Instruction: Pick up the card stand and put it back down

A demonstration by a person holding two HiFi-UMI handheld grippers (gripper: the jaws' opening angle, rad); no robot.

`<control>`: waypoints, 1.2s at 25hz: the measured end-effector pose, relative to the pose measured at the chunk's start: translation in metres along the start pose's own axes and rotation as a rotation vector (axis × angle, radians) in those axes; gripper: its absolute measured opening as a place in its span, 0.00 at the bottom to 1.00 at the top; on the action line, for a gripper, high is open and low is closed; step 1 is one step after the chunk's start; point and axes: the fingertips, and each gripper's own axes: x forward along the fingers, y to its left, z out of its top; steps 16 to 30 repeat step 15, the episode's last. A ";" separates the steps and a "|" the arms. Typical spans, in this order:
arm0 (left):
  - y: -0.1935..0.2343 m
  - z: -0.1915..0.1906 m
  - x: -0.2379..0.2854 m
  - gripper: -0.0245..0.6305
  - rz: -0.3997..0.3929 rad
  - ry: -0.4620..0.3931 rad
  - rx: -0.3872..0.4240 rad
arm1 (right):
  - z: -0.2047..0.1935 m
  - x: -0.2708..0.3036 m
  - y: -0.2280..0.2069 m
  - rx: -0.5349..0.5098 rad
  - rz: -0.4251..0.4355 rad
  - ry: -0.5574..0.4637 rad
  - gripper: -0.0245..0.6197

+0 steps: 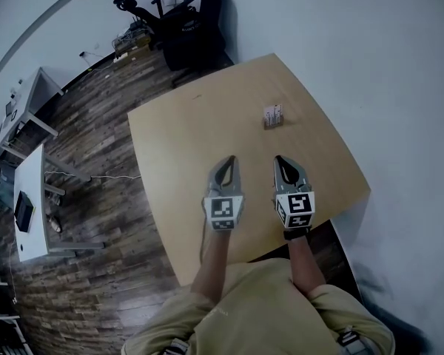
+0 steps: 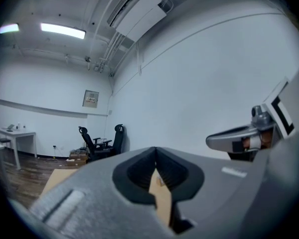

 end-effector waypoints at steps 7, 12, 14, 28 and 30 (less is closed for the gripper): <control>-0.006 0.000 -0.012 0.04 -0.036 -0.010 -0.011 | 0.000 -0.017 -0.004 0.009 -0.054 -0.012 0.05; -0.010 -0.003 -0.015 0.04 -0.056 -0.007 -0.024 | 0.004 -0.026 -0.002 -0.011 -0.062 -0.008 0.05; -0.011 -0.004 -0.016 0.04 -0.062 -0.004 -0.028 | 0.006 -0.028 0.000 -0.017 -0.061 -0.005 0.05; -0.011 -0.004 -0.017 0.04 -0.064 -0.003 -0.031 | 0.007 -0.029 0.001 -0.021 -0.061 -0.003 0.05; -0.011 -0.004 -0.017 0.04 -0.064 -0.003 -0.031 | 0.007 -0.029 0.001 -0.021 -0.061 -0.003 0.05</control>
